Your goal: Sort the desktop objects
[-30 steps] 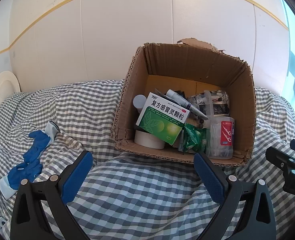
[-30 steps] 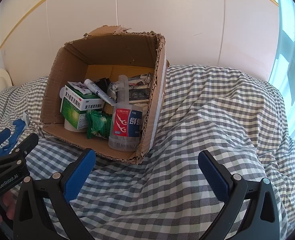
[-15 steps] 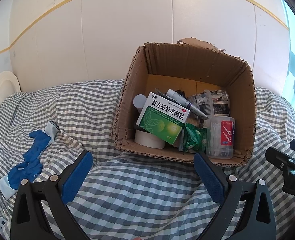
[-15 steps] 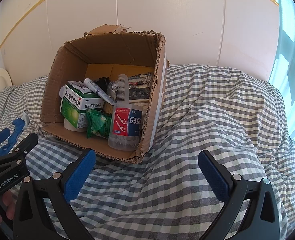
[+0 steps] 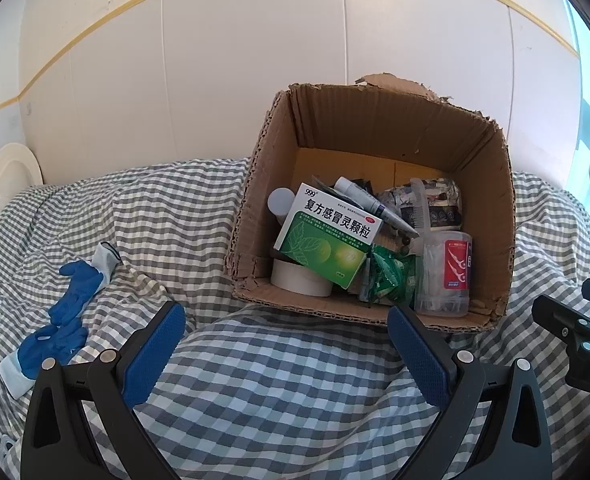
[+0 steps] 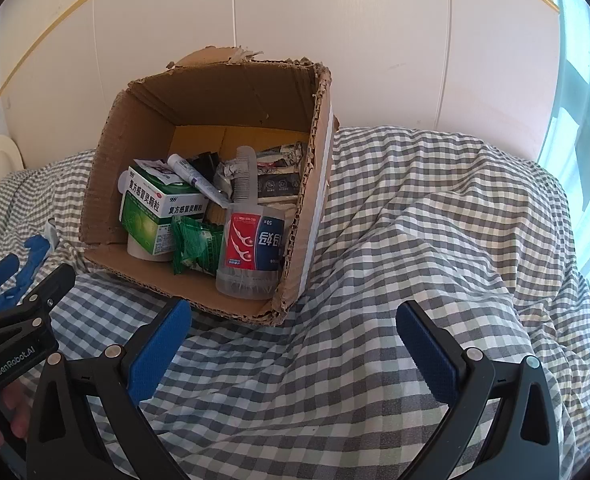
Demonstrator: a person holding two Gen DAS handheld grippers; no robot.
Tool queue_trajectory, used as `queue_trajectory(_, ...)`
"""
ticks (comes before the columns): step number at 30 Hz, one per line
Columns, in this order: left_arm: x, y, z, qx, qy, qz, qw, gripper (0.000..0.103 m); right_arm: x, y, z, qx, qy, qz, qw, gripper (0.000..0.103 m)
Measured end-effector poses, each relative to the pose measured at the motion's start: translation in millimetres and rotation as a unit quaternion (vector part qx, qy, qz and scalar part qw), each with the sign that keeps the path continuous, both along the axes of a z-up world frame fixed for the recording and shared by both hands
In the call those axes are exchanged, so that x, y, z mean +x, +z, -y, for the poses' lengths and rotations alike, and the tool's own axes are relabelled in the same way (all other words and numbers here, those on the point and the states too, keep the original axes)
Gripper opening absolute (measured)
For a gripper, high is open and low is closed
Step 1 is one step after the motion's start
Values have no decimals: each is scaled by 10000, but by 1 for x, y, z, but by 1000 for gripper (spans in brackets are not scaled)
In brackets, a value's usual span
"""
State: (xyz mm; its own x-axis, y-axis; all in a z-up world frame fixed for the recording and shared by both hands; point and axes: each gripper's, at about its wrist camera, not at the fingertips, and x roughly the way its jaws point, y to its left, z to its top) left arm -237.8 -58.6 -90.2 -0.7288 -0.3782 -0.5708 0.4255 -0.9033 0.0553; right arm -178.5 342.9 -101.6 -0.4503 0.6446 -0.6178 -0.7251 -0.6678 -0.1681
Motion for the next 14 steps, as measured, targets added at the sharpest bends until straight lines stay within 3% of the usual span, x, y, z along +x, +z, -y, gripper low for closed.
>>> queue_trajectory(9, 4, 1, -2, -118, -19, -152, 9998, 103, 1, -1, -1, -15, 47, -1, 10000, 103)
queue_trajectory(14, 0, -1, -1, -100, 9, -16, 9999, 103, 1, -1, -2, -23, 36, 17, 10000, 103)
